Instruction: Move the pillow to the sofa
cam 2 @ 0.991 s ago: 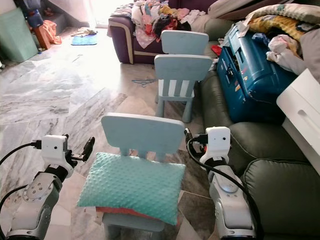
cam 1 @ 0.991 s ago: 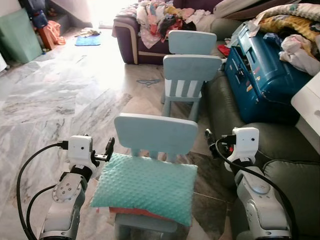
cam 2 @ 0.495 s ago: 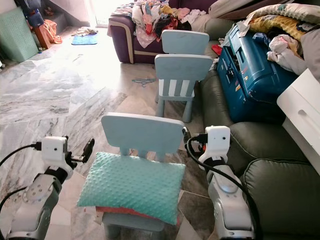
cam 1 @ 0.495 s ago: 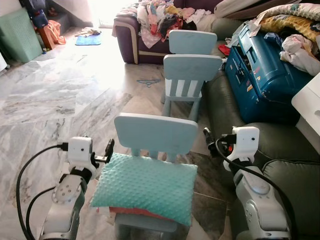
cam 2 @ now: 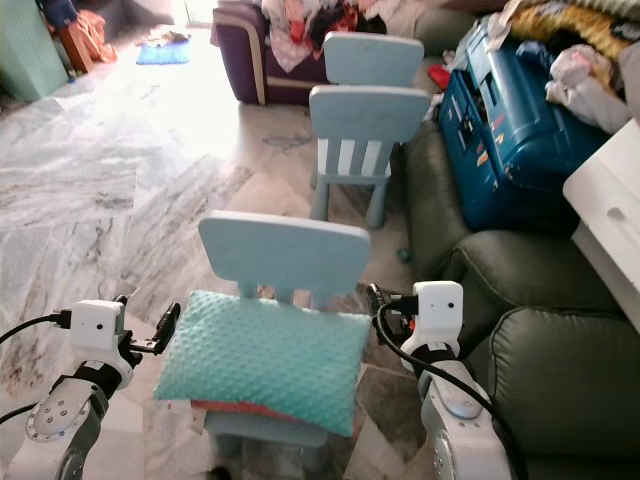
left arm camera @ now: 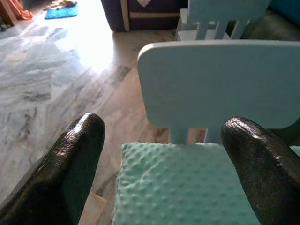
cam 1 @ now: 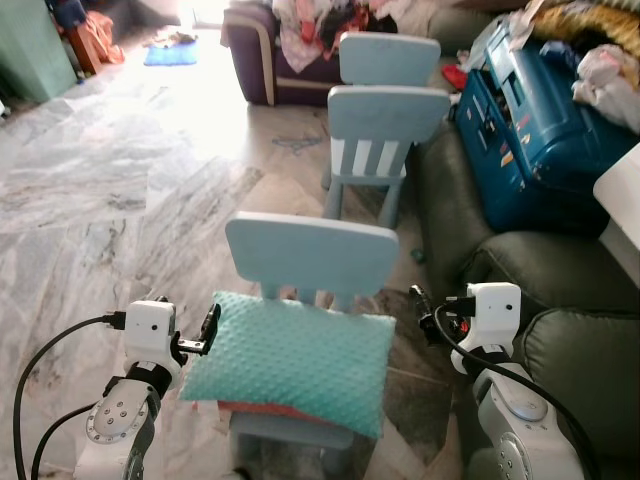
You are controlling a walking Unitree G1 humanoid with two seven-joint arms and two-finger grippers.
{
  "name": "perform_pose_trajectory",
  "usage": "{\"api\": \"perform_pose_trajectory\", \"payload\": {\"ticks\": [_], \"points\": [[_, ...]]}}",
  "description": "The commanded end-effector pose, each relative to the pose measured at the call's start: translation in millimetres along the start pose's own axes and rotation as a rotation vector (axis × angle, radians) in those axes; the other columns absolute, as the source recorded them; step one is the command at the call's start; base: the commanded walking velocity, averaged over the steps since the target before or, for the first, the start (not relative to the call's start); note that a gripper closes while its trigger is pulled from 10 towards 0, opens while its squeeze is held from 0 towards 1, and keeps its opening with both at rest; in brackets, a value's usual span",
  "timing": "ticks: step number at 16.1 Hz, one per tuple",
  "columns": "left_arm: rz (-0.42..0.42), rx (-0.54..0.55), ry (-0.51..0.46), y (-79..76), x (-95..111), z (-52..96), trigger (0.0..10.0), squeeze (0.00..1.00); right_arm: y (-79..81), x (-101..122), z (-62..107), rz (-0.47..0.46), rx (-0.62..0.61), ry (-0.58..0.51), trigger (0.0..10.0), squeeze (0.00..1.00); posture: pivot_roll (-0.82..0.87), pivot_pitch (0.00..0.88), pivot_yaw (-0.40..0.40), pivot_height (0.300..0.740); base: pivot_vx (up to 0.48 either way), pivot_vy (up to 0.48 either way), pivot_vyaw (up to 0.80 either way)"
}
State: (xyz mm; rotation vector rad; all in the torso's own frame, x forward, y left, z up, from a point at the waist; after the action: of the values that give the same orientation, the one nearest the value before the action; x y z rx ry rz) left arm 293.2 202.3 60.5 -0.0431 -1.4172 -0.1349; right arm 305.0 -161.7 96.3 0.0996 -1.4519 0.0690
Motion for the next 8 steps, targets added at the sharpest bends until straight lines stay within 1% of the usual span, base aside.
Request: {"api": "perform_pose_trajectory", "payload": {"ticks": [1,8], "points": [[-0.019,-0.023,0.004,-2.4,2.4,1.4,10.0,0.0,0.8,3.4,1.8,-0.005,0.003,-0.003,10.0,0.0,-0.07,0.185,-0.012,0.74,0.0,0.0,0.0],[-0.026,-0.033,0.003,-2.7,6.2,-1.5,10.0,0.0,3.5,5.3,2.1,-0.005,0.011,-0.002,10.0,0.0,-0.07,0.178,-0.015,0.74,0.0,0.0,0.0]]}}
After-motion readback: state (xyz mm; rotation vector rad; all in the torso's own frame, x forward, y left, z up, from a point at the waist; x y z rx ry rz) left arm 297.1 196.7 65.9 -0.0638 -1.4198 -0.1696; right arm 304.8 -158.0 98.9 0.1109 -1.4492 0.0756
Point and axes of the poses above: a point about 5 cm out from each wrist's last joint towards the gripper, its own z axis pointing back from the gripper into the wrist, its own x axis along the axis of the wrist's last joint, y = z × x, the point moved 5 cm from there along -z, pointing out of the wrist towards the gripper
